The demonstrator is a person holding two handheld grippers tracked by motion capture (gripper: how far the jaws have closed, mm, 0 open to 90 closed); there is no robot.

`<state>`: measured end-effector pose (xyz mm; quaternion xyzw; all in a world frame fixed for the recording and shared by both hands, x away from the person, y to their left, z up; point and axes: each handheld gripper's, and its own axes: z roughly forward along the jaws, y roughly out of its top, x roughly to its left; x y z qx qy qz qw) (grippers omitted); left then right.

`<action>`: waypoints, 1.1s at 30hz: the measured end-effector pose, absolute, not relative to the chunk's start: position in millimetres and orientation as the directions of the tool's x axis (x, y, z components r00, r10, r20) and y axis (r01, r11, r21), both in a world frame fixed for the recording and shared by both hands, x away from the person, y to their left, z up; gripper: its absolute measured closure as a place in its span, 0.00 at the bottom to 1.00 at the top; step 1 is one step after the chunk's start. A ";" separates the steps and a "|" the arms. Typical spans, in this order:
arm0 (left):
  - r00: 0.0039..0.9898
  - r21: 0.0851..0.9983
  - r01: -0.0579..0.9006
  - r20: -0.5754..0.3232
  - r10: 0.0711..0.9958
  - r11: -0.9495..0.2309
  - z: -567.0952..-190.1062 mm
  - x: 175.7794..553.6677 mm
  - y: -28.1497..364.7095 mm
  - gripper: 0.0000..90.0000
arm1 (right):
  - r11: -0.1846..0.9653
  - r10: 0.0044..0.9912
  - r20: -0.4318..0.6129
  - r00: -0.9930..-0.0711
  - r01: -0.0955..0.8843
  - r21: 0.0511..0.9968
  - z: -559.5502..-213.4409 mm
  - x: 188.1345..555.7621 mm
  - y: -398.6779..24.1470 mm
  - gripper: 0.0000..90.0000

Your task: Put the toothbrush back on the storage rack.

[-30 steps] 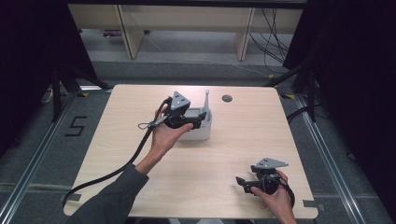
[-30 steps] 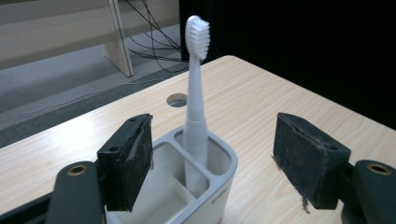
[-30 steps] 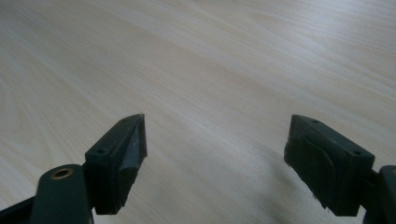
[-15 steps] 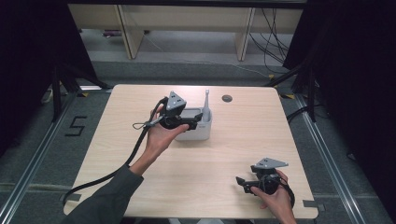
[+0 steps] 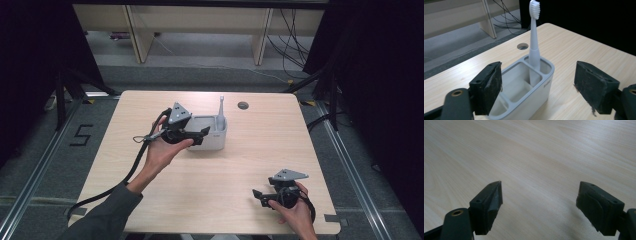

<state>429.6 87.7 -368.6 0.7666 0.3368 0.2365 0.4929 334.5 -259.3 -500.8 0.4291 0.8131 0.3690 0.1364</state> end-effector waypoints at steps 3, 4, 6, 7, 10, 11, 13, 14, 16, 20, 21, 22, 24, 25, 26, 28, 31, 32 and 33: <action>0.660 0.915 0.278 0.040 0.751 -0.292 -367.7 426.0 93.4 0.24 | 0.335 0.803 0.127 -0.582 0.617 0.712 -501.1 332.8 -257.9 0.24; 0.658 0.919 0.276 0.034 0.752 -0.283 -367.3 423.1 97.3 0.24 | 0.335 0.803 0.127 -0.582 0.617 0.712 -501.1 332.8 -257.9 0.24; 0.655 0.919 0.273 0.039 0.755 -0.284 -366.5 418.1 107.2 0.24 | 0.356 0.795 0.095 -0.599 0.588 0.727 -502.0 335.2 -259.5 0.24; 0.652 0.923 0.270 0.034 0.757 -0.274 -366.6 416.6 110.2 0.24 | 0.334 0.805 0.122 -0.581 0.614 0.715 -501.6 333.3 -257.9 0.24; 0.651 0.927 0.247 0.058 0.757 -0.283 -364.8 409.8 123.5 0.24 | 0.360 0.798 0.095 -0.595 0.597 0.717 -501.1 334.6 -259.1 0.24; 0.651 0.927 0.247 0.058 0.757 -0.283 -364.8 409.8 123.5 0.24 | 0.360 0.798 0.095 -0.595 0.597 0.717 -501.1 334.6 -259.1 0.24; 0.653 0.926 0.241 0.067 0.754 -0.291 -365.2 405.7 130.0 0.24 | 0.350 0.801 0.110 -0.589 0.610 0.711 -501.4 334.1 -258.4 0.24; 0.655 0.924 0.251 0.058 0.753 -0.289 -367.3 400.8 136.1 0.24 | 0.341 0.807 0.118 -0.579 0.619 0.708 -501.1 333.1 -257.8 0.24; 0.655 0.923 0.247 0.064 0.753 -0.294 -368.4 398.9 140.3 0.23 | 0.359 0.796 0.100 -0.596 0.600 0.715 -501.7 335.1 -258.8 0.24; 0.652 0.927 0.249 0.055 0.756 -0.282 -373.8 390.8 153.8 0.23 | 0.340 0.802 0.127 -0.584 0.620 0.707 -502.0 333.7 -257.3 0.24; 0.652 0.927 0.249 0.055 0.756 -0.282 -373.8 390.8 153.8 0.23 | 0.340 0.802 0.127 -0.584 0.620 0.707 -502.0 333.7 -257.3 0.24; 0.652 0.925 0.250 0.058 0.756 -0.286 -376.1 387.4 158.8 0.23 | 0.363 0.800 0.090 -0.594 0.597 0.715 -501.8 335.2 -259.3 0.24; 0.650 0.925 0.250 0.058 0.757 -0.285 -378.6 384.0 163.5 0.23 | 0.344 0.799 0.121 -0.589 0.613 0.711 -502.4 334.5 -257.7 0.24; 0.651 0.926 0.246 0.061 0.756 -0.287 -380.1 382.2 166.6 0.23 | 0.343 0.799 0.122 -0.589 0.613 0.712 -502.3 334.4 -257.7 0.24; 0.651 0.926 0.248 0.059 0.756 -0.285 -381.5 380.4 169.0 0.23 | 0.356 0.801 0.100 -0.591 0.603 0.714 -501.7 335.0 -259.0 0.24; 0.653 0.927 0.246 0.059 0.755 -0.284 -383.0 379.2 171.3 0.23 | 0.358 0.801 0.097 -0.591 0.602 0.714 -501.8 335.3 -259.2 0.24; 0.655 0.926 0.248 0.058 0.754 -0.286 -387.4 375.4 178.4 0.23 | 0.339 0.798 0.128 -0.589 0.614 0.713 -502.6 334.5 -257.6 0.24; 0.653 0.920 0.255 0.064 0.755 -0.299 -389.3 372.9 182.4 0.22 | 0.331 0.805 0.137 -0.577 0.629 0.704 -501.9 333.6 -257.1 0.24; 0.653 0.920 0.255 0.064 0.755 -0.299 -389.3 372.9 182.4 0.22 | 0.331 0.805 0.137 -0.577 0.629 0.704 -501.9 333.6 -257.1 0.24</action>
